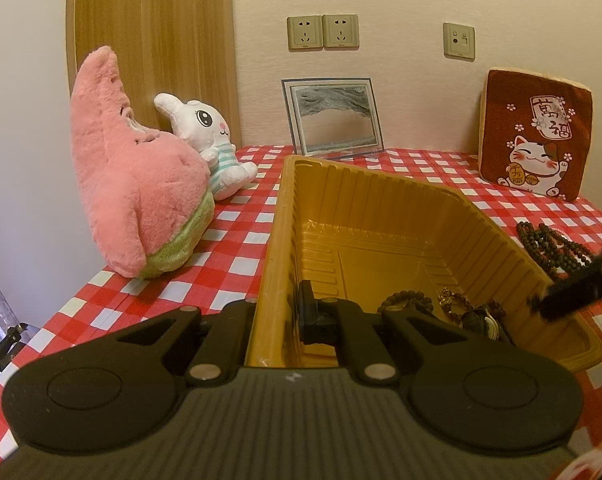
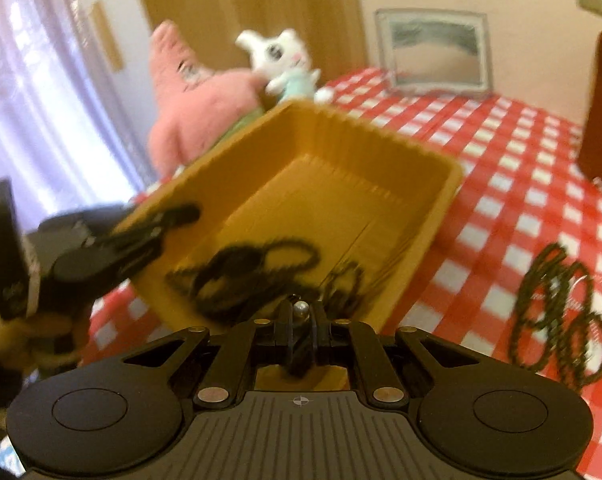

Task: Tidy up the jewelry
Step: 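Carry the bead strand into the orange tray and open the right tool, then return the right tool to the pile and grasp a dark bead strand, then lift the dark bead strand high with the right tool to untangle it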

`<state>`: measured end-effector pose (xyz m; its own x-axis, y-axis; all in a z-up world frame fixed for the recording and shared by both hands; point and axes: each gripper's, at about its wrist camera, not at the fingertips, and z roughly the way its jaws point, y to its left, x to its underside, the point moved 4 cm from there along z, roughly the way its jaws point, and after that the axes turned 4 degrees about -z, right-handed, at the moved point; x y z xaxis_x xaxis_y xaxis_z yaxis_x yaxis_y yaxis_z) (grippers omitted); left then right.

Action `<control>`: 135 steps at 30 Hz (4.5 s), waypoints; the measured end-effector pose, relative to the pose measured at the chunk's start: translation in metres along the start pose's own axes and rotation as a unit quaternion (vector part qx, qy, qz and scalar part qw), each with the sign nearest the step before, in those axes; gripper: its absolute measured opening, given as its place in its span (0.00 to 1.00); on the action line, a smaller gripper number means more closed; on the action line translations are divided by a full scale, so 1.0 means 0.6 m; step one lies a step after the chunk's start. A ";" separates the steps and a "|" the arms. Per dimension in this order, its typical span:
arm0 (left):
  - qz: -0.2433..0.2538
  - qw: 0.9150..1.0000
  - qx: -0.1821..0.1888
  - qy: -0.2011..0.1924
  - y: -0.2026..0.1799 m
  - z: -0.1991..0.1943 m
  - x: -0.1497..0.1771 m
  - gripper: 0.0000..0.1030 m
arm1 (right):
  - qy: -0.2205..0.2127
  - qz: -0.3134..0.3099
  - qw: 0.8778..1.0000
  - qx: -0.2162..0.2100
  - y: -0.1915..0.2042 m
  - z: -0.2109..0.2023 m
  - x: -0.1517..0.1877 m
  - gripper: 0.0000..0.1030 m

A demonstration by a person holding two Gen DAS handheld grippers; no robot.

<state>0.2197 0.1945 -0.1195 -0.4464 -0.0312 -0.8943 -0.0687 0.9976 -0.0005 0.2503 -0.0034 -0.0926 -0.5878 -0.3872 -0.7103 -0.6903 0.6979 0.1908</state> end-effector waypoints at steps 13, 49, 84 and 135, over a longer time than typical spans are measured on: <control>0.000 1.000 0.000 0.001 0.001 0.000 -0.001 0.05 | -0.002 0.023 0.999 -0.041 0.017 0.000 0.004 0.16; 0.007 1.000 -0.001 0.003 -0.001 0.001 -0.004 0.06 | -0.019 0.140 0.967 0.214 -0.246 -0.115 0.102 0.34; 0.012 1.000 -0.002 0.009 0.002 0.004 0.001 0.07 | -0.015 0.193 0.961 0.197 -0.339 -0.030 0.079 0.15; 0.015 1.000 0.000 0.009 -0.003 0.006 0.002 0.06 | -0.251 0.052 0.947 0.191 -0.214 -0.334 -0.223 0.07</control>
<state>0.2223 0.1929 -0.1223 -0.4641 -0.0031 -0.8858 -0.0547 0.9982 0.0251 0.3330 -0.1619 0.1136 -0.3022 -0.0359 -0.9526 -0.3806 0.9207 0.0861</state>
